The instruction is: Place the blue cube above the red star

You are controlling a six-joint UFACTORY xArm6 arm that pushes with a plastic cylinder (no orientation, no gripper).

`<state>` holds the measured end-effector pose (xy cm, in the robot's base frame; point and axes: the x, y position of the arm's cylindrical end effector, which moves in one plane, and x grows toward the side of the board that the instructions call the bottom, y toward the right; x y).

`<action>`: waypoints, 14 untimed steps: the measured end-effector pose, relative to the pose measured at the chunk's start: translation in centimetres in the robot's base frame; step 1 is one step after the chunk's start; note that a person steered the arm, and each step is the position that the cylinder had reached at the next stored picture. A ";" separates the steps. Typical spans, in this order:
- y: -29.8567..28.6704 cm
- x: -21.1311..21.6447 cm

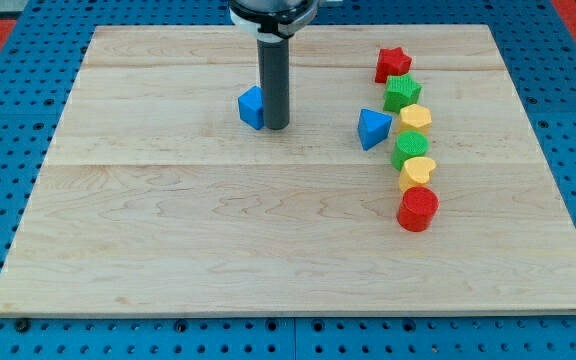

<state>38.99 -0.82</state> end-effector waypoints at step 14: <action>-6.2 -7.8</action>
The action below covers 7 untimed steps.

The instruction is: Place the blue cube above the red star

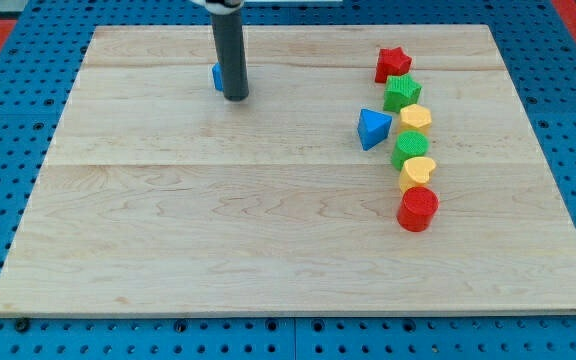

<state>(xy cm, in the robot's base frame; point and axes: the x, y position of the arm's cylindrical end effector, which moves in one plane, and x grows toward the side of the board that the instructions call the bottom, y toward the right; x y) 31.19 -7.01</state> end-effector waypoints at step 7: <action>8.1 -6.1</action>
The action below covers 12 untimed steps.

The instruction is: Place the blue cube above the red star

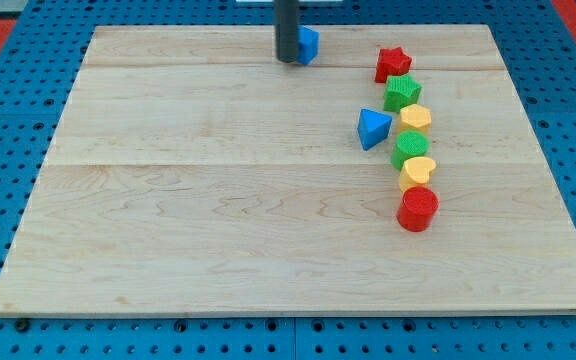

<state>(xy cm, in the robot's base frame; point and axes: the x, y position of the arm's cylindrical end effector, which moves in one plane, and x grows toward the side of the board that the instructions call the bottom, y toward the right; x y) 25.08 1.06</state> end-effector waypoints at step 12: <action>25.0 2.0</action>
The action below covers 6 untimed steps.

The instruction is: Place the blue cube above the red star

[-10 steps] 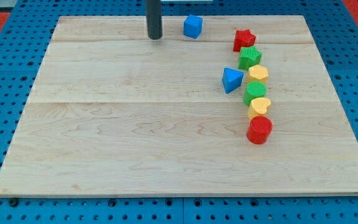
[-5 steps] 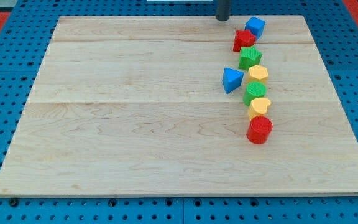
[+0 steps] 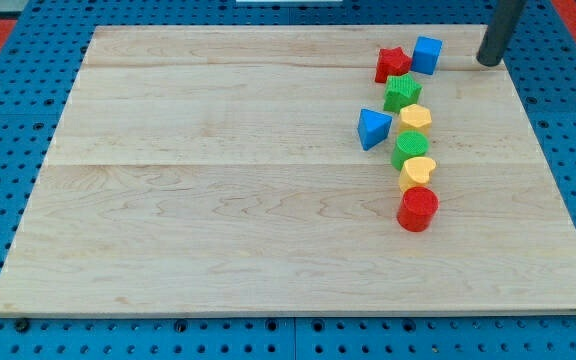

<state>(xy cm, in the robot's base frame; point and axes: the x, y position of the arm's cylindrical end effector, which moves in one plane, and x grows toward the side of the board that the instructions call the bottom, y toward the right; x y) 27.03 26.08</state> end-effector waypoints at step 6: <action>-7.3 1.3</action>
<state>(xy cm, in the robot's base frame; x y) 28.37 18.74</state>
